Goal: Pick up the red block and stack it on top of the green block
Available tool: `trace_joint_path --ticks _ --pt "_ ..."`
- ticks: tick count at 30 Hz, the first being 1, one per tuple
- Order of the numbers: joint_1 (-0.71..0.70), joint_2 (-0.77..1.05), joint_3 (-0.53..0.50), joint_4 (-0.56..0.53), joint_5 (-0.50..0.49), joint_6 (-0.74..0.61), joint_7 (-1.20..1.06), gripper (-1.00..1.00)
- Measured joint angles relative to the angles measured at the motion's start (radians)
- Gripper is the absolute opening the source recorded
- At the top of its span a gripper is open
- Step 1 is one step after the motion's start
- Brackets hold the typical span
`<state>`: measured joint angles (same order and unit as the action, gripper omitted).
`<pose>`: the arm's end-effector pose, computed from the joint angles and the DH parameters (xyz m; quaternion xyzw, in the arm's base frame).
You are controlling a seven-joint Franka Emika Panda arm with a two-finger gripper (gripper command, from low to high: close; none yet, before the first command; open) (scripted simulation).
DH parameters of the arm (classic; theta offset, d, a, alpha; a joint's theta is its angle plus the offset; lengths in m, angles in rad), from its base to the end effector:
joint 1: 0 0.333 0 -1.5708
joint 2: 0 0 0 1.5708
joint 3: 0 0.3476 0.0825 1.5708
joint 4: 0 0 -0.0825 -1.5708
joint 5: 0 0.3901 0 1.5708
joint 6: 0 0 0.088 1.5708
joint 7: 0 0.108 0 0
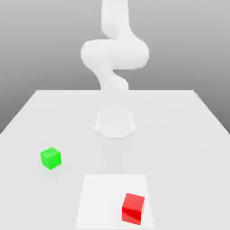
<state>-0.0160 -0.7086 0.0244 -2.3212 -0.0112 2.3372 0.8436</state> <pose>0.3672 0.0065 0.6941 -0.8556 0.3771 -0.3282 0.1340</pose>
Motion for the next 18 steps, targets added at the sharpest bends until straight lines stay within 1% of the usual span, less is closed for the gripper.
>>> trace_joint_path --ticks 12,18 --pt "-0.062 0.442 0.102 -0.102 -0.059 0.18 0.215 0.0" --pt "-0.063 0.659 0.122 -0.153 -0.08 0.269 0.315 0.0"
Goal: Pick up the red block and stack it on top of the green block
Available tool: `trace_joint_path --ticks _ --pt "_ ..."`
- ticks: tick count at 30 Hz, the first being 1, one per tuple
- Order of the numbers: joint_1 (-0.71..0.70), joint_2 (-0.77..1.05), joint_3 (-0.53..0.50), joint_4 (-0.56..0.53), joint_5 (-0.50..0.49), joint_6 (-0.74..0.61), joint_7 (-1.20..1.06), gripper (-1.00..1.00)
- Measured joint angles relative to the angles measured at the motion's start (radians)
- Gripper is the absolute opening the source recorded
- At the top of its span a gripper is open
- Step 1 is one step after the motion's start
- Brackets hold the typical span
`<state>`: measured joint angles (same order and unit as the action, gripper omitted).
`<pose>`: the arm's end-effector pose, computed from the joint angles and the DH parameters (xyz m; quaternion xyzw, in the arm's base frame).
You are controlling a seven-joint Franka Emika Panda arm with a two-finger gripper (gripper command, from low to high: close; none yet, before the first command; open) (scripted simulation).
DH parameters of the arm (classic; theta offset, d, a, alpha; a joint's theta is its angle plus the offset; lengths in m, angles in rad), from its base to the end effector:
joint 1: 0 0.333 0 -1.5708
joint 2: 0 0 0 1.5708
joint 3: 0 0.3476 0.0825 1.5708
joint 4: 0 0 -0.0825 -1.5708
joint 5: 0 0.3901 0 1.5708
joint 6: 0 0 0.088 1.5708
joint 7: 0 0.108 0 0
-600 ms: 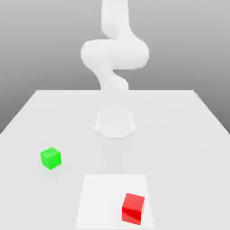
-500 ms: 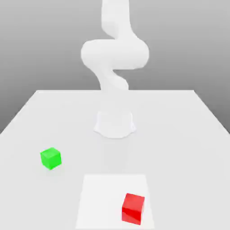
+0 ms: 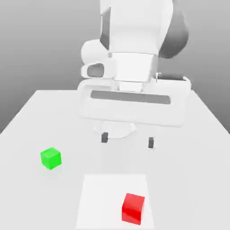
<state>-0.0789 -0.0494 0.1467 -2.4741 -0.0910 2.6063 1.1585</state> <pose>0.4885 0.0351 0.3537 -0.8697 0.4843 -0.0912 0.0272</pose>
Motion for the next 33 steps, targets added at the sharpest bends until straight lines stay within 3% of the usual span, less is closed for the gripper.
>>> trace_joint_path --ticks 6,11,12,18,25,33 --pt "0.017 0.213 0.006 -0.047 0.017 0.095 0.069 0.0" --pt "0.052 0.394 -0.038 -0.028 -0.033 0.237 0.116 0.0" --pt "0.057 0.412 -0.044 -0.025 -0.039 0.252 0.121 -1.0" --pt "0.059 0.422 -0.047 -0.023 -0.044 0.261 0.124 -1.0" --pt "0.013 0.215 -0.03 -0.075 0.024 0.105 0.103 -1.0" --pt "-0.318 -0.051 -0.22 -0.313 -0.023 0.079 0.456 -1.0"
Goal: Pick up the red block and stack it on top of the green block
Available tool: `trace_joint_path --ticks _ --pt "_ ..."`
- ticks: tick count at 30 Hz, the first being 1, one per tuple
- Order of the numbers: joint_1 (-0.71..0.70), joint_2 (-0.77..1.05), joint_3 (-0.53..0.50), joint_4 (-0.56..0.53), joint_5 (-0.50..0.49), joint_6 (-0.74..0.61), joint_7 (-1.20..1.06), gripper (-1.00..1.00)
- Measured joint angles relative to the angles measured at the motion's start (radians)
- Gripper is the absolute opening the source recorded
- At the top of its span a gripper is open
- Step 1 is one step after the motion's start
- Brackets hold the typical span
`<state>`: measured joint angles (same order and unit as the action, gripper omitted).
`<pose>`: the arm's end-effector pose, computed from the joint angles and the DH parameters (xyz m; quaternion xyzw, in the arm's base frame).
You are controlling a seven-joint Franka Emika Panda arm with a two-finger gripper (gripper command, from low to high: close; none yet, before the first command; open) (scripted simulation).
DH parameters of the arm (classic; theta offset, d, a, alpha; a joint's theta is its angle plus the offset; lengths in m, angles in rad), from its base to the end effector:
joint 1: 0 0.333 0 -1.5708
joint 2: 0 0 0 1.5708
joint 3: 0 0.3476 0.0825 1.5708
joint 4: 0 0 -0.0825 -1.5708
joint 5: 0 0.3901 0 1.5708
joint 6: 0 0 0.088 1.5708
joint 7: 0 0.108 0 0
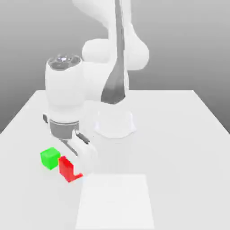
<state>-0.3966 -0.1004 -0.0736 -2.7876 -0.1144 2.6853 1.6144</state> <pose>0.3408 -0.1685 0.2645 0.5480 -0.8362 0.0109 0.0185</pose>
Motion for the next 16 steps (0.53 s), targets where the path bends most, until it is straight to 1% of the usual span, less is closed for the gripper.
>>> trace_joint_path --ticks 4,6,8,12,13,16 --pt "-0.137 -0.124 -0.063 -0.113 -0.002 -0.006 0.153 -1.0" --pt "-0.201 -0.143 -0.095 -0.159 0.004 0.021 0.212 -1.0" --pt "-0.218 -0.096 -0.109 -0.172 0.018 0.081 0.224 -1.0" --pt "-0.198 0.041 -0.123 -0.172 0.075 0.218 0.193 -1.0" --pt "-0.187 0.077 -0.124 -0.171 0.097 0.251 0.178 1.0" --pt "-0.185 0.077 -0.124 -0.171 0.097 0.251 0.178 1.0"
